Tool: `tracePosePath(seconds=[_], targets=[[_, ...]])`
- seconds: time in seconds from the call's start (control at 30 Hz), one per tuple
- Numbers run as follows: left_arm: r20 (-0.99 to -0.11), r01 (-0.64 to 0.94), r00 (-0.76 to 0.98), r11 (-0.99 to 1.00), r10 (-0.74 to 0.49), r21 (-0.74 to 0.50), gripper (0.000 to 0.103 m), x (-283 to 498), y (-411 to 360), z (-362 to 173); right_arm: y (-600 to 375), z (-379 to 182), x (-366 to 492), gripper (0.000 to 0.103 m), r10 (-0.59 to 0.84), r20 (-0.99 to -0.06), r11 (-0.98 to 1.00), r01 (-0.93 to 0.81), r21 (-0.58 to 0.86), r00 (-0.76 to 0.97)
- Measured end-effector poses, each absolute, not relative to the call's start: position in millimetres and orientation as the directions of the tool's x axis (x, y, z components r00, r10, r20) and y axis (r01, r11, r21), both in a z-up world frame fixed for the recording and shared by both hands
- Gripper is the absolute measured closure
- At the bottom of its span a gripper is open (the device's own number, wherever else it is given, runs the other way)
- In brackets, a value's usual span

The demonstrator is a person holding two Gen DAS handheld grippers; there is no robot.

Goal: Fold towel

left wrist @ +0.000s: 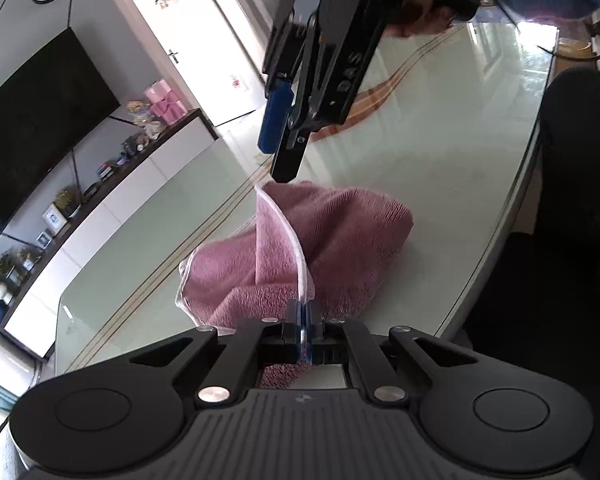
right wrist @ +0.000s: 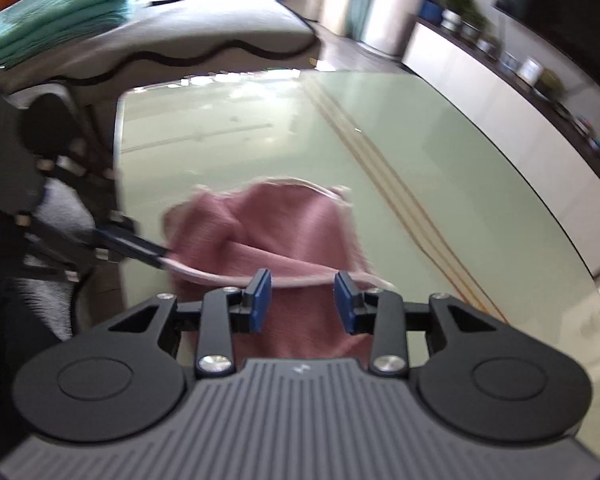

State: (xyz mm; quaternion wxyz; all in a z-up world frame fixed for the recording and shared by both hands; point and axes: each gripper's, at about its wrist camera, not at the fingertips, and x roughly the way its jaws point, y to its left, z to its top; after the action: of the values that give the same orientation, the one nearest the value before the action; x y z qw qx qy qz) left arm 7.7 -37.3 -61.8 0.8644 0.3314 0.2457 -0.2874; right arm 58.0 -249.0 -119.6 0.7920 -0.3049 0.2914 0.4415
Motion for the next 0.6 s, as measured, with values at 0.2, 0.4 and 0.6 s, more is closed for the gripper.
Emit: tracePosePath(seconds=[0.2,0.4,0.6], targets=[[-0.602,0.657,0.731,0.570,-0.322,0.493,0.089,-2.8,-37.2,-72.0,-234.1,-135.3,41.4,0.064,0.507,-0.765,0.354,-0.905,-0.234,0.397],[-0.607,0.675,0.723,0.527,-0.330,0.516,0.083,0.8,-43.0,-77.5,-240.6,-138.2,38.9,0.062,0.507,-0.765,0.380,-0.899,-0.217,0.398],[-0.608,0.667,0.723,0.560,-0.327,0.492,0.095,8.2,-42.7,-79.0,-244.2,-130.9,45.3,0.058,0.522,-0.752,0.411,-0.891,-0.193,0.403]])
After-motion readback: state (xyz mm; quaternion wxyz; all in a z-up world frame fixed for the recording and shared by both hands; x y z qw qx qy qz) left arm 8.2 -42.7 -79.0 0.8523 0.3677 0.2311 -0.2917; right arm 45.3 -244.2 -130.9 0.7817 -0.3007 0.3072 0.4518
